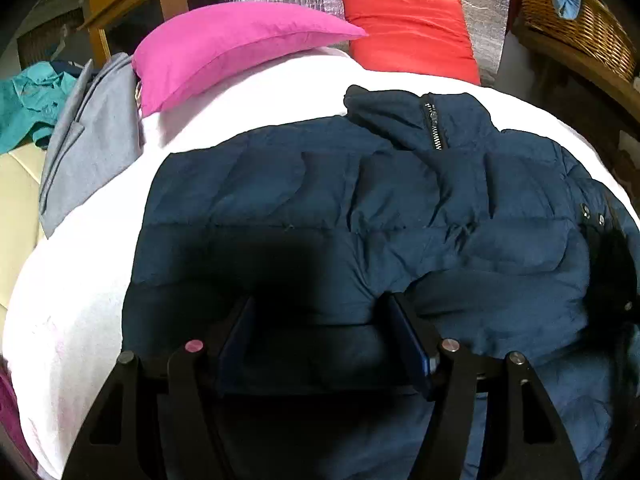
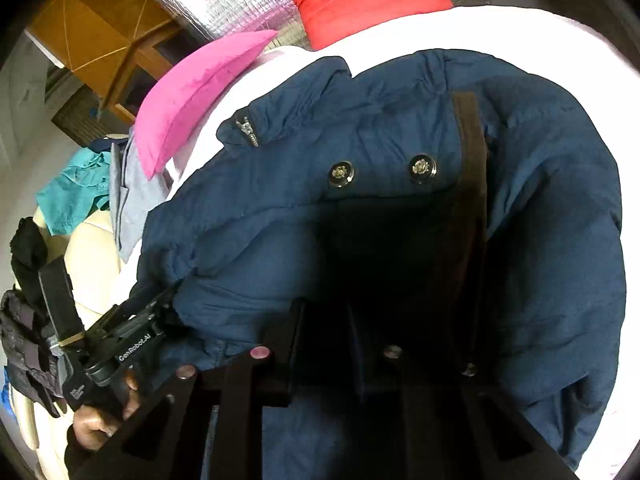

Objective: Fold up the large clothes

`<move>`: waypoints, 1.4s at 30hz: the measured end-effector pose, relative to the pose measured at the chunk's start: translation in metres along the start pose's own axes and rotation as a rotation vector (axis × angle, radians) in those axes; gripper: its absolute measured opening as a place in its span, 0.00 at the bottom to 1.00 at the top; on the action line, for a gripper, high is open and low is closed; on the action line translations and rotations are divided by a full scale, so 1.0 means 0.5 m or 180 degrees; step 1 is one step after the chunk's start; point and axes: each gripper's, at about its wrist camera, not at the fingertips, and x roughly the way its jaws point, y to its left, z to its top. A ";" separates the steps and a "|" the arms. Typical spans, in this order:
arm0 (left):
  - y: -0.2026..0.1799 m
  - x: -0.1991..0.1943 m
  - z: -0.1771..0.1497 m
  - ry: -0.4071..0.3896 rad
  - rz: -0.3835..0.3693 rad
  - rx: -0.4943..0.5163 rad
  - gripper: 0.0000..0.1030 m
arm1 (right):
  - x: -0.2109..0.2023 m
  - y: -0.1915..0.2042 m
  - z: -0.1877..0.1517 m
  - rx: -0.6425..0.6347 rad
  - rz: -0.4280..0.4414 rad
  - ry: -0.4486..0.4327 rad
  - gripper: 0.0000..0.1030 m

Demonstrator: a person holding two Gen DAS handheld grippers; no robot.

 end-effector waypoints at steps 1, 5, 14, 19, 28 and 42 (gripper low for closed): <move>0.004 0.000 0.000 -0.0012 0.0010 0.0020 0.66 | -0.013 0.002 0.002 -0.0022 -0.0005 -0.0026 0.25; 0.003 0.000 -0.003 -0.0063 0.0015 0.0071 0.66 | -0.057 0.014 0.004 -0.0123 -0.0006 -0.0224 0.24; 0.004 -0.002 -0.008 -0.0098 0.0008 0.0114 0.67 | -0.046 0.002 0.017 -0.0026 -0.0132 -0.0162 0.24; 0.008 -0.003 -0.009 -0.0119 -0.0012 0.0130 0.68 | -0.018 -0.016 0.017 0.0078 -0.0096 -0.0044 0.25; 0.007 0.000 -0.009 -0.0127 -0.0014 0.0136 0.69 | -0.007 -0.023 0.013 0.0053 -0.0098 -0.0051 0.25; 0.008 0.002 -0.009 -0.0137 0.0023 0.0132 0.74 | -0.006 -0.027 0.011 0.0058 -0.0090 -0.0077 0.25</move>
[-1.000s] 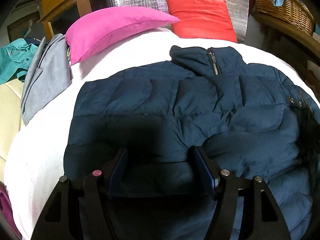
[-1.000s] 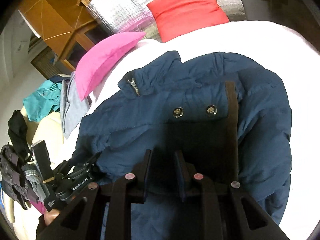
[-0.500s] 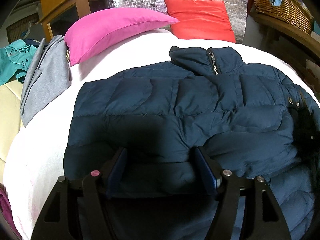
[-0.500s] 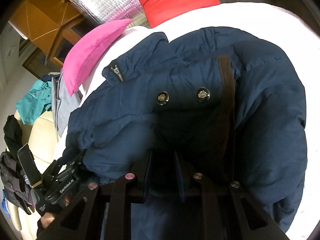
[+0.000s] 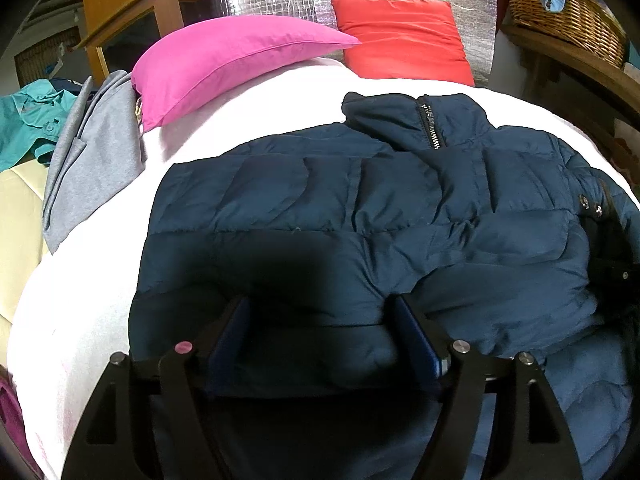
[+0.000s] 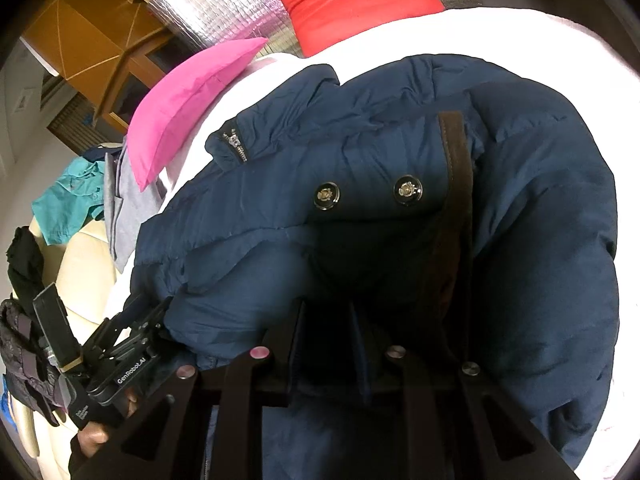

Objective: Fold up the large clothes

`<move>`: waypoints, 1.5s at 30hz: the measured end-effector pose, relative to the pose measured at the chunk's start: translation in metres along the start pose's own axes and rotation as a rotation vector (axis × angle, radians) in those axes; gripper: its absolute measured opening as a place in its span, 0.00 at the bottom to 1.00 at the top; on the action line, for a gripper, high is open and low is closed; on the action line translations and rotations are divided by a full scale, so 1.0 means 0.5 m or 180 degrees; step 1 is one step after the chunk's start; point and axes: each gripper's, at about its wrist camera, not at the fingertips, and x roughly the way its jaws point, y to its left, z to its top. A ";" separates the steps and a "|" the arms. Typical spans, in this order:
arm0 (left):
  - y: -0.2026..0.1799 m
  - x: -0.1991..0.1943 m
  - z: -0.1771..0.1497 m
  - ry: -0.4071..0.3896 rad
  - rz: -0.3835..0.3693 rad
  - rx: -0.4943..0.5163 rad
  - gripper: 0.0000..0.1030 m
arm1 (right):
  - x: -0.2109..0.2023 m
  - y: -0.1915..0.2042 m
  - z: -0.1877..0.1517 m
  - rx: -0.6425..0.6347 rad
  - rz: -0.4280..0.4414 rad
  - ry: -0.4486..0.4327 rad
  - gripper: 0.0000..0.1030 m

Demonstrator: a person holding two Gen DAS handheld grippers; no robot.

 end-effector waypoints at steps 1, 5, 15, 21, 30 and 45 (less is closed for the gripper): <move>0.000 0.000 0.000 0.0000 0.0001 -0.0002 0.74 | 0.000 0.000 0.000 -0.0001 -0.0001 -0.0001 0.25; 0.001 0.001 0.000 0.0001 0.0002 -0.0004 0.75 | 0.000 0.000 0.000 0.0008 0.0005 -0.0001 0.25; 0.002 0.002 0.001 0.0012 0.0005 -0.0012 0.76 | -0.001 -0.001 0.000 0.0032 0.0024 -0.0008 0.25; 0.036 -0.011 0.028 0.0139 -0.0132 -0.0160 0.76 | -0.010 -0.005 0.007 0.0095 0.0109 0.0048 0.25; 0.227 -0.033 0.073 -0.0080 0.0239 -0.0919 0.79 | -0.177 -0.095 0.073 0.0375 0.0240 -0.0802 0.49; 0.258 0.081 0.069 0.0441 0.0362 -0.0952 0.79 | -0.070 -0.229 0.142 0.0872 -0.0145 -0.0662 0.46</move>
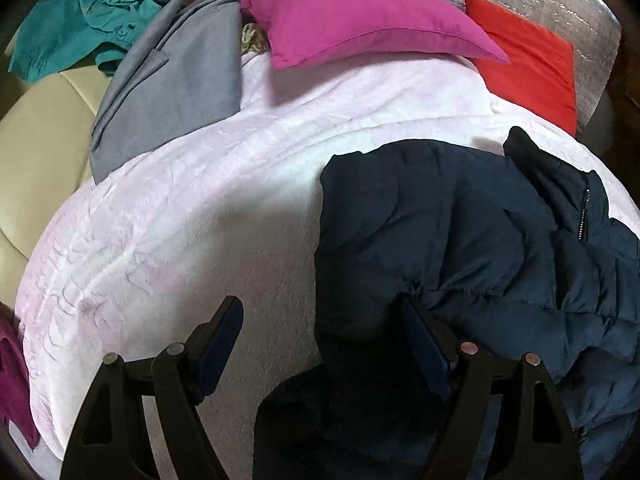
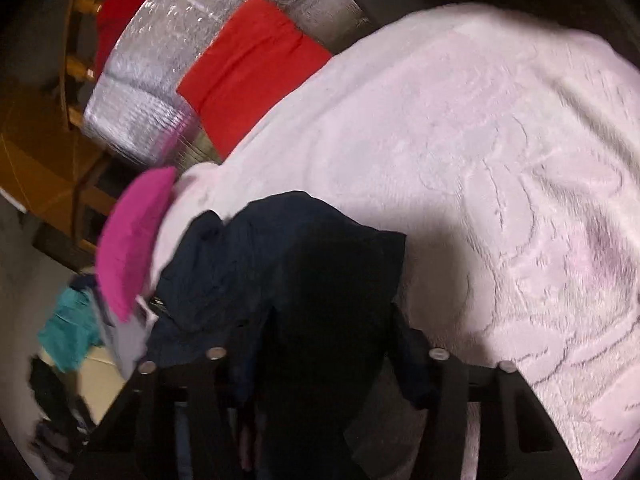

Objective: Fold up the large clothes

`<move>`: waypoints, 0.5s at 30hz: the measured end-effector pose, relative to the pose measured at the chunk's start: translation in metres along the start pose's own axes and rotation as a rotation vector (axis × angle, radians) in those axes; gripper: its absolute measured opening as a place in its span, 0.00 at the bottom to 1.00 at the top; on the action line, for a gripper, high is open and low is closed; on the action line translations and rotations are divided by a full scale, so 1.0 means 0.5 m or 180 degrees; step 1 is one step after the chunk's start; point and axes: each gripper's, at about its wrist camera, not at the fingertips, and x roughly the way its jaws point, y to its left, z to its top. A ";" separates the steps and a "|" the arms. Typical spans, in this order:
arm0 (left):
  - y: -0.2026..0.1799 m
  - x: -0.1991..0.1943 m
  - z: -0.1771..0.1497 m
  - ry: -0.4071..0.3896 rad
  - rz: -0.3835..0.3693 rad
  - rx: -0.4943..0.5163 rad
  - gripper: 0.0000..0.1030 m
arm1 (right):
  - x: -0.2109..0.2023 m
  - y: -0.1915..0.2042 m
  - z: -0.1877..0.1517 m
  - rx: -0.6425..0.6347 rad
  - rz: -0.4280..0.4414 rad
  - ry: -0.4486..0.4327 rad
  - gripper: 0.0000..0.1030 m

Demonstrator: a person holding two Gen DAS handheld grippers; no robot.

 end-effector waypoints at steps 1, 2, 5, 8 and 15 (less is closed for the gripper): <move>-0.002 -0.004 0.000 -0.0017 0.0004 -0.0002 0.79 | -0.003 0.006 0.000 -0.0019 0.0005 -0.0023 0.42; -0.002 -0.009 0.000 -0.0043 0.0005 0.0000 0.79 | -0.010 0.013 0.001 -0.0042 0.0024 -0.0065 0.41; -0.009 -0.010 -0.001 -0.0083 0.0091 0.0089 0.79 | -0.030 0.046 -0.004 -0.0265 -0.0001 -0.0219 0.41; -0.009 0.006 -0.008 0.0015 0.0091 0.0110 0.79 | -0.006 0.035 -0.007 -0.0206 -0.0192 -0.0118 0.41; -0.010 -0.049 -0.007 -0.0214 0.0161 0.0105 0.79 | -0.037 0.025 -0.008 -0.0015 -0.0206 -0.0072 0.50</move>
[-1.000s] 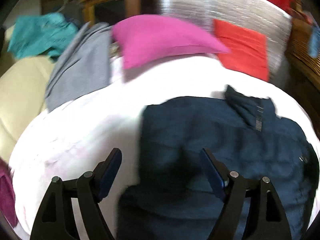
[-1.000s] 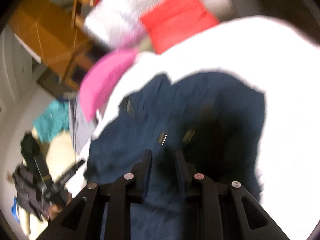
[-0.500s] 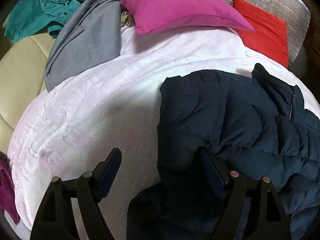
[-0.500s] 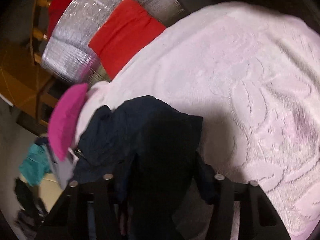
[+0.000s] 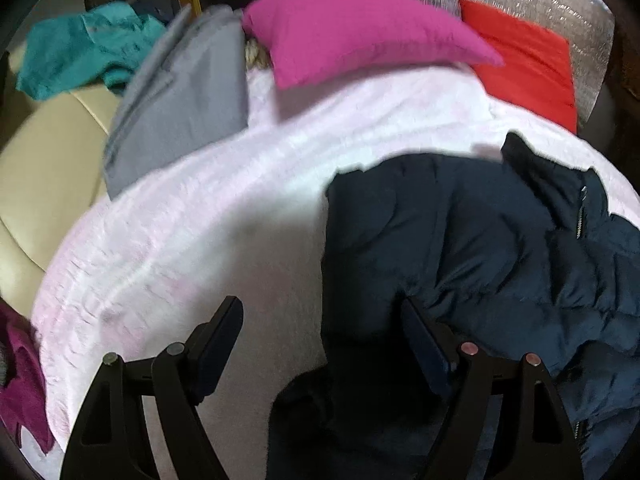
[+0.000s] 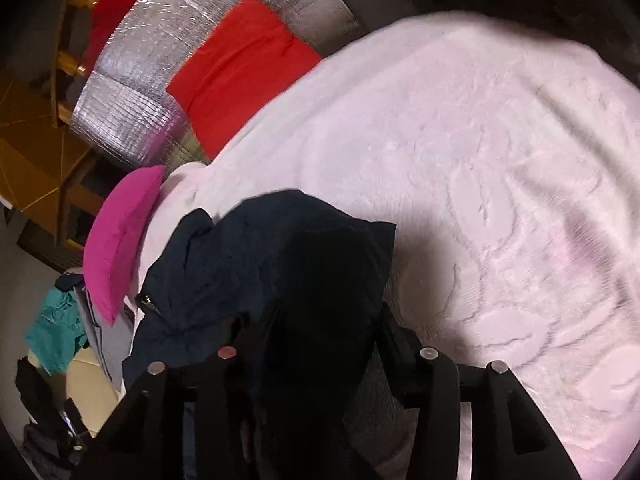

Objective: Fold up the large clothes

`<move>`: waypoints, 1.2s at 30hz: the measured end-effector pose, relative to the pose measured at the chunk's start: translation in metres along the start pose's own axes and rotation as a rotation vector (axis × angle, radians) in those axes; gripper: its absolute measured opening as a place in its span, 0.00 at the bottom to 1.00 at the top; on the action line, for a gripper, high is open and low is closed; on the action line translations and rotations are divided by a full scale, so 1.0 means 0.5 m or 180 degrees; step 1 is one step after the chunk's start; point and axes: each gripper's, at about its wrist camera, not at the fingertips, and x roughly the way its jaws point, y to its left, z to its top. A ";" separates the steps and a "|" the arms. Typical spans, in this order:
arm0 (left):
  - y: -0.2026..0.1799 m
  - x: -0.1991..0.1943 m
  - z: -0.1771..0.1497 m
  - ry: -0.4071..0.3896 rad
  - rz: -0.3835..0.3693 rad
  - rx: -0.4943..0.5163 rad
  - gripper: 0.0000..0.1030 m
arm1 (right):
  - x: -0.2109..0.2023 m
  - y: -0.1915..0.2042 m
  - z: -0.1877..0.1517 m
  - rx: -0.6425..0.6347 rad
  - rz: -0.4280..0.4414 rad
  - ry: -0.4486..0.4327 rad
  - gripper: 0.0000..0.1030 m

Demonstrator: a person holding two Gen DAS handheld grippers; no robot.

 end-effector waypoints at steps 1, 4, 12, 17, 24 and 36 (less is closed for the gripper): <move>-0.003 -0.016 0.001 -0.0093 0.0004 0.0013 0.79 | -0.012 0.007 -0.002 -0.0039 -0.0019 -0.0047 0.56; -0.014 -0.060 -0.001 -0.0338 -0.0035 0.0057 0.79 | -0.059 0.014 -0.010 -0.0100 0.0010 -0.0203 0.58; -0.078 -0.089 -0.040 -0.0405 -0.0196 0.0373 0.79 | -0.132 0.097 -0.090 -0.0693 0.0244 -0.0198 0.41; -0.120 -0.040 -0.074 -0.0027 -0.0129 0.0565 0.79 | -0.085 0.140 -0.136 -0.0852 0.0305 0.0188 0.41; -0.116 -0.034 -0.082 -0.0018 -0.0186 0.0520 0.82 | -0.007 0.111 -0.153 -0.0641 0.0085 0.0638 0.41; -0.112 -0.193 -0.124 -0.0809 -0.0068 0.0791 0.82 | -0.106 0.143 -0.192 -0.1054 0.0190 0.0233 0.50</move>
